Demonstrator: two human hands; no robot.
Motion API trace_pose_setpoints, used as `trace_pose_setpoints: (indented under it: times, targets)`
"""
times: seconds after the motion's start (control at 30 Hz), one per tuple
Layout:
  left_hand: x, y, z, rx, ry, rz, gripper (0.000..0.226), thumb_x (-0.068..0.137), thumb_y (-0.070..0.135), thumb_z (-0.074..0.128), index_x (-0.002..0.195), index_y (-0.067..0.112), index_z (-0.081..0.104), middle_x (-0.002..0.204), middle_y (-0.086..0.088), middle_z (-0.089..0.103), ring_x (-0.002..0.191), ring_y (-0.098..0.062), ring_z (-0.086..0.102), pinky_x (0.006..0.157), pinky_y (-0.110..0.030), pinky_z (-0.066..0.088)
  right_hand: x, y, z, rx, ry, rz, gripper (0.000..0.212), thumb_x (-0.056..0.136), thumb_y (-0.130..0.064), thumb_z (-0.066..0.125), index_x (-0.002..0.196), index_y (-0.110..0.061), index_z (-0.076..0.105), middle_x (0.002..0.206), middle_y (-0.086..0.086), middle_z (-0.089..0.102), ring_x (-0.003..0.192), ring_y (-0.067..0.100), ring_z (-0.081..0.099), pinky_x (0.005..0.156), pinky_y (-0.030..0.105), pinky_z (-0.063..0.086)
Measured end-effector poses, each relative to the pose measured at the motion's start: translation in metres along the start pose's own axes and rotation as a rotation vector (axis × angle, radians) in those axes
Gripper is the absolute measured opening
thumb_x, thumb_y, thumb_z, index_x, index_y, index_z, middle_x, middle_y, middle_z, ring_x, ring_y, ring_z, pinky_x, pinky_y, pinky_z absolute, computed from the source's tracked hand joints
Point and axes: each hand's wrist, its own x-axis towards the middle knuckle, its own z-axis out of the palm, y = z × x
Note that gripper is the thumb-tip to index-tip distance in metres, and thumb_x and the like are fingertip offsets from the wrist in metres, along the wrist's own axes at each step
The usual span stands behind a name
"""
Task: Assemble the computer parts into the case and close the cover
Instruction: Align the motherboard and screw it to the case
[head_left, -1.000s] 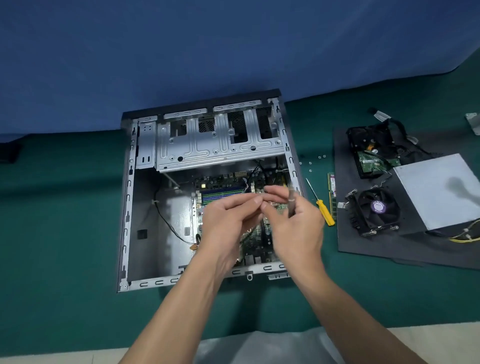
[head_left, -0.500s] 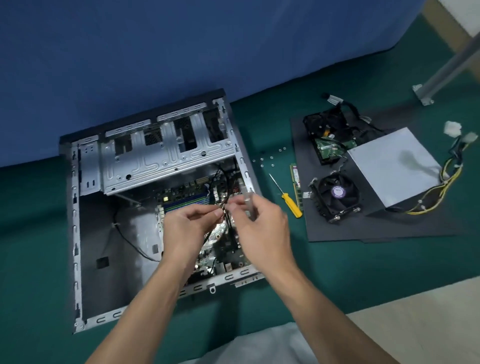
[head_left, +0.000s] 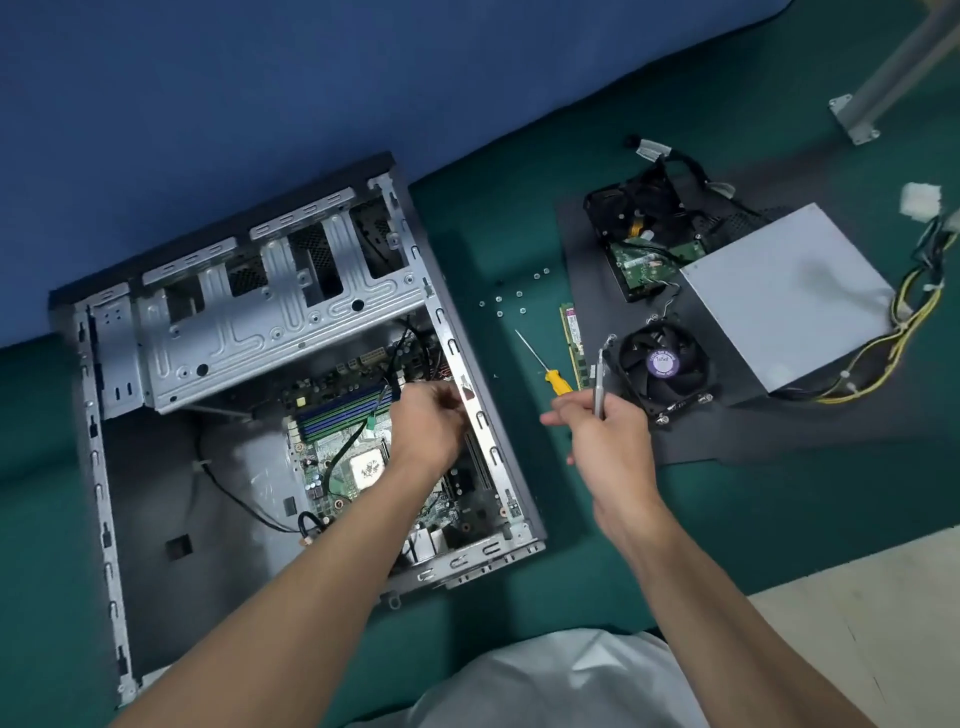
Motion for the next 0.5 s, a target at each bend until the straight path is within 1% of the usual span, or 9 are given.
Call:
trace_pose_setpoints:
  times: [0.07, 0.1, 0.13, 0.2, 0.23, 0.3, 0.37, 0.43, 0.5]
  targets:
    - [0.0, 0.0, -0.002, -0.02, -0.025, 0.021, 0.036, 0.089, -0.013, 0.05, 0.092, 0.02, 0.063, 0.084, 0.013, 0.054, 0.07, 0.003, 0.052, 0.049, -0.006, 0.045, 0.0, -0.006, 0.002, -0.018, -0.005, -0.025, 0.013, 0.083, -0.017, 0.057, 0.079, -0.024, 0.067, 0.074, -0.017, 0.071, 0.074, 0.008, 0.06, 0.069, 0.035, 0.048]
    - [0.0, -0.002, -0.004, -0.034, -0.043, 0.027, 0.039, 0.089, -0.011, 0.052, 0.083, 0.026, 0.062, 0.082, 0.014, 0.056, 0.073, 0.002, 0.055, 0.052, -0.007, 0.047, -0.001, -0.011, 0.002, -0.026, -0.008, -0.055, 0.013, 0.084, -0.017, 0.057, 0.08, -0.025, 0.067, 0.074, -0.017, 0.071, 0.067, 0.006, 0.058, 0.065, 0.033, 0.048]
    - [0.0, -0.003, -0.008, -0.05, -0.065, 0.027, 0.038, 0.089, -0.009, 0.055, 0.076, 0.027, 0.061, 0.082, 0.013, 0.061, 0.076, -0.001, 0.059, 0.058, -0.01, 0.049, -0.002, -0.018, 0.003, -0.039, -0.01, -0.098, 0.013, 0.085, -0.017, 0.058, 0.08, -0.025, 0.067, 0.074, -0.017, 0.071, 0.06, 0.002, 0.055, 0.062, 0.03, 0.046]
    - [-0.002, -0.01, -0.02, -0.053, -0.104, 0.023, 0.03, 0.087, -0.001, 0.065, 0.069, 0.023, 0.066, 0.082, 0.007, 0.068, 0.08, -0.008, 0.064, 0.069, -0.017, 0.052, -0.008, -0.033, 0.006, -0.09, -0.027, -0.222, 0.012, 0.087, -0.019, 0.059, 0.08, -0.026, 0.066, 0.075, -0.016, 0.071, 0.049, -0.004, 0.049, 0.058, 0.023, 0.039]
    - [-0.005, -0.016, -0.029, -0.039, -0.114, 0.025, 0.027, 0.086, 0.003, 0.069, 0.068, 0.023, 0.068, 0.081, 0.008, 0.07, 0.079, -0.007, 0.064, 0.071, -0.019, 0.051, -0.011, -0.041, 0.009, -0.128, -0.046, -0.298, 0.012, 0.088, -0.02, 0.059, 0.079, -0.025, 0.065, 0.075, -0.013, 0.072, 0.046, -0.003, 0.047, 0.055, 0.022, 0.036]
    - [-0.012, -0.032, -0.052, -0.052, -0.121, 0.02, 0.023, 0.081, 0.008, 0.075, 0.067, 0.025, 0.07, 0.074, 0.011, 0.071, 0.072, -0.004, 0.064, 0.066, -0.017, 0.049, -0.02, -0.056, 0.021, -0.24, -0.106, -0.467, 0.012, 0.089, -0.023, 0.058, 0.079, -0.023, 0.064, 0.075, 0.002, 0.07, 0.044, 0.004, 0.044, 0.05, 0.027, 0.036]
    - [-0.021, -0.052, -0.08, -0.143, -0.093, 0.014, 0.022, 0.078, 0.004, 0.077, 0.066, 0.021, 0.072, 0.065, 0.01, 0.071, 0.063, -0.002, 0.063, 0.061, -0.013, 0.048, -0.028, -0.064, 0.04, -0.361, -0.209, -0.601, 0.013, 0.089, -0.026, 0.055, 0.081, -0.02, 0.062, 0.073, 0.008, 0.066, 0.046, 0.01, 0.043, 0.049, 0.029, 0.039]
    - [-0.029, -0.073, -0.109, -0.214, -0.036, -0.006, 0.019, 0.076, -0.002, 0.076, 0.067, 0.013, 0.072, 0.06, 0.007, 0.07, 0.056, 0.0, 0.063, 0.058, -0.012, 0.048, -0.036, -0.065, 0.065, -0.469, -0.383, -0.632, 0.018, 0.092, -0.031, 0.054, 0.084, -0.016, 0.062, 0.072, 0.007, 0.066, 0.043, 0.009, 0.039, 0.047, 0.025, 0.034]
    - [-0.034, -0.095, -0.135, -0.219, 0.005, -0.057, 0.017, 0.075, -0.004, 0.077, 0.068, 0.011, 0.072, 0.06, 0.003, 0.07, 0.055, -0.003, 0.063, 0.061, -0.019, 0.05, -0.044, -0.058, 0.093, -0.624, -0.58, -0.619, 0.027, 0.094, -0.035, 0.053, 0.082, -0.013, 0.063, 0.068, 0.005, 0.065, 0.044, 0.01, 0.043, 0.046, 0.028, 0.039]
